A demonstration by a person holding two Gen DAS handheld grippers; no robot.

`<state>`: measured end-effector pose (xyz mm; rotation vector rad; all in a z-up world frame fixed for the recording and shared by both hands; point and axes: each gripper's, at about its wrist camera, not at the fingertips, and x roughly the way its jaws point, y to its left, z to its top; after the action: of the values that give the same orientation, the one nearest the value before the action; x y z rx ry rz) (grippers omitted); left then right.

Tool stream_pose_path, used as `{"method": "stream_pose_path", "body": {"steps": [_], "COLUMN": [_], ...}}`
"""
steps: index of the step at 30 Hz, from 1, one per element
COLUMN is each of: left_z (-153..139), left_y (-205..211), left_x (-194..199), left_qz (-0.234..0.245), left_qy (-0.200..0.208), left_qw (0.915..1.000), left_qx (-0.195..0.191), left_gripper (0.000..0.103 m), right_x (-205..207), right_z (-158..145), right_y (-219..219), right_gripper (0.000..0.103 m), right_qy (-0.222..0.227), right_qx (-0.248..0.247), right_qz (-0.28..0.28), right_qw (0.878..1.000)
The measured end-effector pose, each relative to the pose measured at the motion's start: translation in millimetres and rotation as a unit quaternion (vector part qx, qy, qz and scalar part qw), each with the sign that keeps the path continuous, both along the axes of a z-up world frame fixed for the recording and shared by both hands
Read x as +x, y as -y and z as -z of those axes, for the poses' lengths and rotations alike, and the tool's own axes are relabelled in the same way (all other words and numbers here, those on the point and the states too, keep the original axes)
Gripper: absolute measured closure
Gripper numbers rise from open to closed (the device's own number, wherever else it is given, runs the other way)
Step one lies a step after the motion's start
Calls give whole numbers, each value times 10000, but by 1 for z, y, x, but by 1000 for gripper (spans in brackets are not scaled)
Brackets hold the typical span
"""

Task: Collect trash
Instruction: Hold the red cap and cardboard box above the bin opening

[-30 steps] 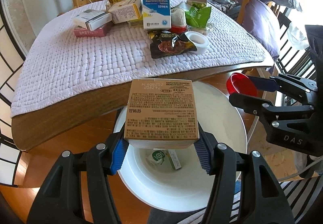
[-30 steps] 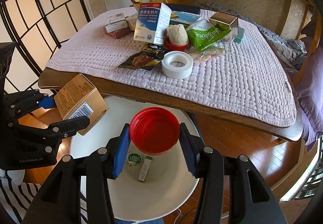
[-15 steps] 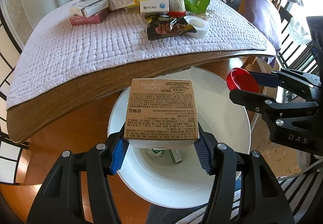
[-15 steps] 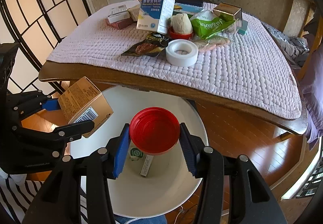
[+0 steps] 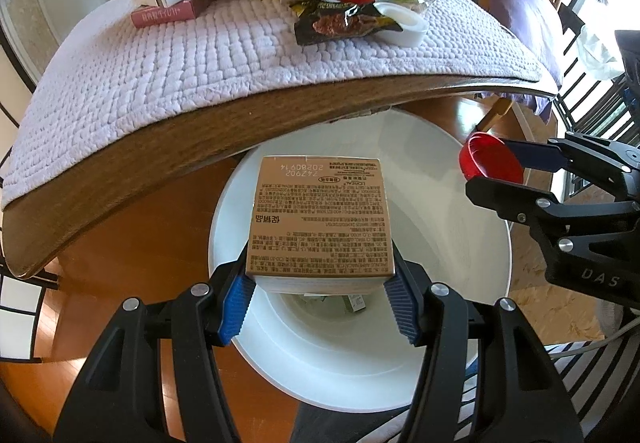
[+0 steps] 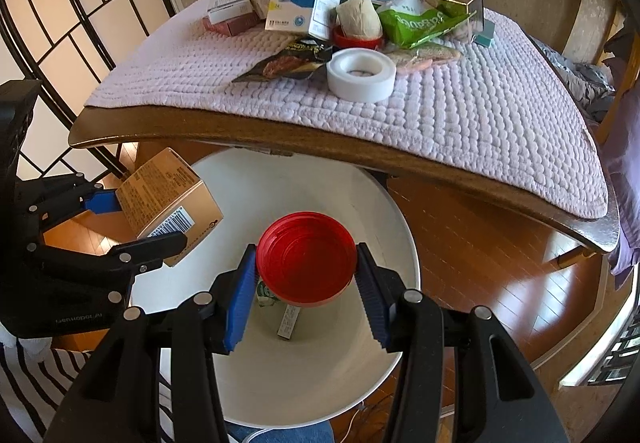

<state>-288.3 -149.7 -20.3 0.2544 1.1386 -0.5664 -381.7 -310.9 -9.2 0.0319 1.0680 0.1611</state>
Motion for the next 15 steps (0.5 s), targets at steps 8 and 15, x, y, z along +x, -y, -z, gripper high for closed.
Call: {"method": "stream_pose_path", "body": {"steps": [8, 15], "left_z": [10, 17], "left_y": [3, 8], "left_x": [5, 8], "left_qz": [-17, -17], "left_qy": [-106, -160], "left_qw": [9999, 9998], "left_qx": [61, 110], "left_gripper": [43, 43], "right_x": [4, 8], "right_z": [8, 14], "right_y": [-2, -3], "right_gripper": [55, 55], "right_qy": [-79, -152], "right_qx": [-6, 22], "right_qz": [-7, 9], "right_qw": [10000, 9999]}}
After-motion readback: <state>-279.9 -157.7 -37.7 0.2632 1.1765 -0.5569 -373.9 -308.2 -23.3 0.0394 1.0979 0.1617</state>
